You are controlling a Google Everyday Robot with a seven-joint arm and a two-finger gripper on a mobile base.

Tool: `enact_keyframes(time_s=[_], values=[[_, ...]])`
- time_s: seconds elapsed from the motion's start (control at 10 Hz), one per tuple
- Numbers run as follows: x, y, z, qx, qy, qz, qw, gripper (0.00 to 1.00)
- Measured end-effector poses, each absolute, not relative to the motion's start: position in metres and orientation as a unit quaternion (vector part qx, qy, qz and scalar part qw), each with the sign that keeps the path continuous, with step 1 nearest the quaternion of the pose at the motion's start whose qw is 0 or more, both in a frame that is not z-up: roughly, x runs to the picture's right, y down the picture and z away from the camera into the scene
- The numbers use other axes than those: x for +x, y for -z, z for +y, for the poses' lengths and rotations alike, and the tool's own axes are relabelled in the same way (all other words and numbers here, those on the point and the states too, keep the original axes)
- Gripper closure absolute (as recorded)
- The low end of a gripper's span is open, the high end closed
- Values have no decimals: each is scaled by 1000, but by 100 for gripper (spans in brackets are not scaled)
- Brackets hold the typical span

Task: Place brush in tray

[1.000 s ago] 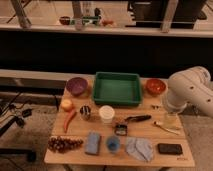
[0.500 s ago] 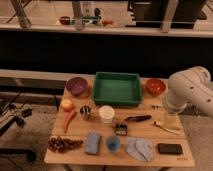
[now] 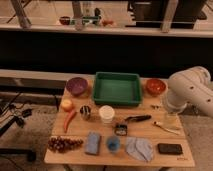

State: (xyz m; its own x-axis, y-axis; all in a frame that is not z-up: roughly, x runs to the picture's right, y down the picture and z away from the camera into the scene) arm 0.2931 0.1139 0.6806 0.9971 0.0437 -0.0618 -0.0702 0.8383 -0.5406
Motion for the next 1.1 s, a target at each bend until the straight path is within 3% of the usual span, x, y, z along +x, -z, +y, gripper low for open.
enact_keyframes(time_s=[1.1], values=[[165,-696,112,-295,39,-99,950,20]])
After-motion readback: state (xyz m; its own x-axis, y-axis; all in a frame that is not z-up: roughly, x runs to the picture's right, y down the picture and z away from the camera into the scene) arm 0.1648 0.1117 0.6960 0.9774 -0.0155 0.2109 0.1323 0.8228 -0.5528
